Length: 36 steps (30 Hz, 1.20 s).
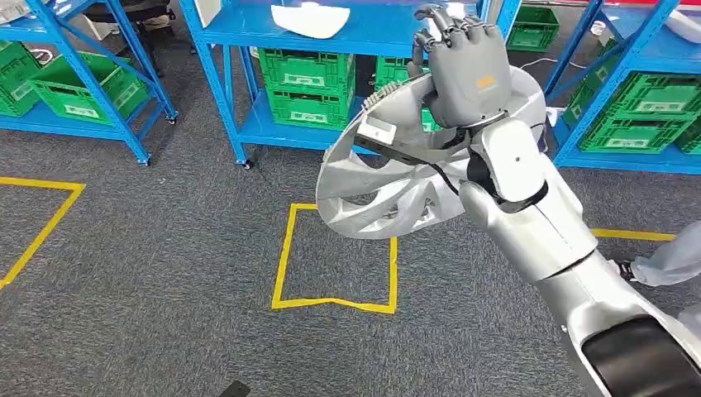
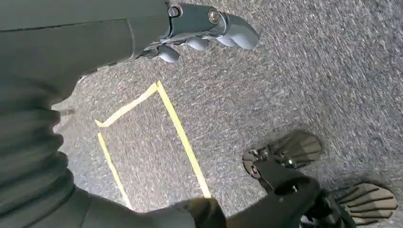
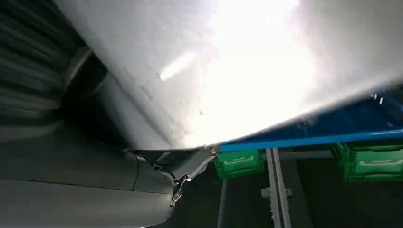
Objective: Take the parts from the cabinet and place them on the table.
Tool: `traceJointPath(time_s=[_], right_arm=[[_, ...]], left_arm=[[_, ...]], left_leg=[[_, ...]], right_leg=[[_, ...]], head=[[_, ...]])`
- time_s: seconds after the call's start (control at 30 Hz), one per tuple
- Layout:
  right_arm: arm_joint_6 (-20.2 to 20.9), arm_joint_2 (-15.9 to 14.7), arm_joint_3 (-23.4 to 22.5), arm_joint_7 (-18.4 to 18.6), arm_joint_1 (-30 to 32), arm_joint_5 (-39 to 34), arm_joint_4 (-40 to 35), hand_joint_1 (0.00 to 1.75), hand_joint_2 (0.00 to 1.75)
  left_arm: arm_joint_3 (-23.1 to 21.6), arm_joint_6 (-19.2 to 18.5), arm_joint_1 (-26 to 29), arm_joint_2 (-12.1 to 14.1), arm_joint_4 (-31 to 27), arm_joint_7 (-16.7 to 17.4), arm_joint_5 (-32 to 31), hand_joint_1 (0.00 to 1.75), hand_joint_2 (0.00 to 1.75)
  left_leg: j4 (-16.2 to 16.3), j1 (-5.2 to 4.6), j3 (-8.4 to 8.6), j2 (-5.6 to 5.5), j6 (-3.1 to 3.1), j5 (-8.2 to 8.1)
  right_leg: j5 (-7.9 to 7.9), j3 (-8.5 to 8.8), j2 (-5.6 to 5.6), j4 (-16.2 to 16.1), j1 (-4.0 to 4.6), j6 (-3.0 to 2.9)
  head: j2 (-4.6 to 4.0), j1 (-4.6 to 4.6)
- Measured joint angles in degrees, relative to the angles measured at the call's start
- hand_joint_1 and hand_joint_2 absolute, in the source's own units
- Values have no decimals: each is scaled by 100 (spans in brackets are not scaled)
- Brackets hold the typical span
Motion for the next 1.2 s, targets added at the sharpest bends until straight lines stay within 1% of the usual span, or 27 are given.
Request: traceJointPath(time_s=[0.03, 0.17, 0.23, 0.27, 0.33, 0.37, 0.4, 0.43, 0.47, 0.5, 0.53, 0.6, 0.63, 0.67, 0.7, 0.73, 0.77, 0.8, 0.83, 0.87, 0.97, 1.0, 1.03, 1.07, 1.13, 1.17, 1.2], right_arm=[[0, -34, -11, 2, 13, 0, -13, 175, 175], [0, -34, -11, 2, 13, 0, -13, 175, 175], [0, -39, -13, 4, 18, 0, -15, 175, 175], [6, -100, -28, 9, 68, 0, -35, 175, 175], [9, -207, -39, 7, 177, -19, -65, 175, 175], [24, -334, -92, -15, 224, -105, -168, 175, 175], [157, -356, -96, 19, 243, -109, -227, 175, 175], [194, -356, -96, 35, 242, -92, -242, 175, 175], [212, -354, -96, 33, 243, -81, -262, 175, 175], [227, -352, -96, 35, 235, -76, -284, 175, 175], [229, -352, -96, 35, 222, -76, -304, 175, 175], [243, -352, -94, 31, 222, -70, -315, 175, 175], [243, -352, -94, 31, 230, -68, -315, 175, 175], [247, -352, -92, 28, 236, -68, -315, 175, 175], [247, -352, -90, 28, 243, -66, -315, 175, 175], [247, -352, -90, 28, 243, -66, -315, 175, 175], [247, -354, -90, 28, 242, -68, -315, 175, 175], [247, -354, -90, 31, 240, -70, -317, 175, 175], [245, -356, -92, 28, 237, -77, -317, 175, 175], [251, -365, -94, 33, 236, -77, -317, 175, 175], [249, -363, -94, 26, 240, -79, -317, 175, 175], [254, -369, -94, 31, 241, -79, -317, 175, 175], [256, -369, -94, 26, 237, -76, -319, 175, 175], [256, -371, -94, 26, 235, -79, -326, 175, 175], [264, -391, -94, 28, 248, -76, -328, 175, 175], [267, -395, -92, 28, 261, -76, -328, 175, 175], [275, -395, -90, 28, 265, -74, -328, 175, 175]], left_arm=[[0, -9, 0, 0, 0, -11, -11, 0, 175], [0, -9, 0, 0, 0, -11, -11, 0, 175], [0, -9, 0, 0, 0, -15, -15, 0, 175], [0, -30, 6, -2, 0, -37, -39, 0, 175], [0, -35, 16, -9, 2, -59, -52, 0, 175], [2, -33, 14, -46, 0, -96, -41, 0, 175], [2, -26, 9, -46, 0, -153, 4, 0, 175], [2, -26, 17, -48, 2, -162, 9, 0, 175], [2, -26, 29, -37, 2, -168, 13, 0, 175], [2, -26, 40, -42, 2, -170, 15, 0, 175], [2, -26, 39, -46, 2, -173, 15, 0, 175], [2, -26, 31, -46, 0, -177, 15, 0, 175], [2, -26, 35, -46, 2, -177, 15, 0, 175], [2, -26, 44, -46, 2, -177, 18, 0, 175], [2, -26, 55, -44, 2, -177, 18, 0, 175], [2, -26, 59, -42, 2, -177, 18, 0, 175], [2, -26, 59, -37, 2, -179, 18, 0, 175], [2, -26, 55, -37, 0, -179, 18, 0, 175], [2, -26, 41, -40, 0, -179, 18, 0, 175], [2, -26, 40, -37, 0, -188, 18, 0, 175], [2, -26, 52, -37, 2, -188, 18, 0, 175], [2, -26, 60, -46, 2, -188, 18, 0, 175], [2, -26, 59, -44, 2, -186, 18, 0, 175], [4, -20, 50, -35, 0, -186, 18, 0, 175], [4, -13, 41, -39, 0, -188, 18, 0, 175], [4, -15, 50, -39, 2, -186, 20, 0, 175], [4, -13, 66, -39, 2, -186, 20, 0, 175]], left_leg=[[2, 0, -33, -6, 5, 24], [2, 0, -33, -6, 5, 24], [2, -1, -45, -9, 5, 33], [12, -2, -104, -33, 0, 78], [36, 1, -189, -90, -21, 127], [130, 16, -294, -240, -67, 153], [129, 23, -372, -375, -186, 221], [101, 32, -383, -434, -234, 253], [96, -1, -398, -477, -272, 264], [174, 0, -453, -290, -288, 177], [427, -9, -561, -141, -305, -20], [1353, 8, -945, -62, -346, -477], [1759, 8, -1115, -58, -361, -606], [1916, 11, -1163, -54, -365, -604], [1778, 14, -1075, -39, -371, -458], [1418, 17, -866, -12, -371, -235], [822, 18, -543, 66, -369, 41], [296, 16, -261, 256, -364, 193], [133, -64, -141, 411, -313, 65], [156, -77, -200, 371, -228, 139], [116, -65, -266, 191, -116, 144], [87, -27, -263, 143, -59, 185], [85, -20, -294, 89, -22, 215], [87, -19, -324, 40, 10, 237], [103, -31, -378, -98, 28, 270], [123, -33, -406, -185, 23, 283], [144, -33, -428, -267, 14, 291]], right_leg=[[-221, -115, 0, 321, -8, 28], [-221, -115, 0, 321, -8, 28], [-291, -158, 1, 438, -9, 35], [-583, -370, 2, 1072, -12, 66], [-579, -369, 3, 1366, -24, 79], [-124, 657, 326, -244, -54, -11], [-157, 723, 366, -331, -26, -54], [-157, 716, 305, -324, -17, -78], [-126, 730, 228, -377, -73, -127], [-103, 742, 139, -409, -81, -168], [-99, 734, 80, -411, -78, -214], [-93, 717, -69, -409, -62, -238], [-91, 708, -139, -403, -59, -241], [-90, 701, -205, -400, -58, -242], [-90, 701, -268, -395, -58, -242], [-90, 703, -326, -388, -59, -241], [-95, 706, -396, -374, -61, -234], [-106, 709, -444, -358, -50, -214], [-104, 684, -491, -353, -10, -179], [-92, 688, -522, -350, -1, -154], [-81, 699, -695, -353, 6, -70], [-148, 676, -527, -298, -33, -17], [-326, 581, -242, -100, -42, -1], [-582, 402, -95, 312, -45, 11], [-988, -8, -21, 1248, -38, 22], [-1028, -130, -14, 1516, -31, 14], [-921, -101, -5, 1453, -27, -3]], head=[[-2, 4], [-2, 4], [0, 4], [-2, 2], [0, 4], [-2, 13], [0, 28], [0, 20], [0, 26], [0, 16], [-2, -24], [-2, -37], [-2, -42], [0, -39], [-2, -39], [-2, -42], [-2, -42], [0, -42], [-2, -53], [-2, -33], [-2, -35], [0, -26], [0, -22], [0, -11], [0, -9], [-2, -7], [-2, -7]])
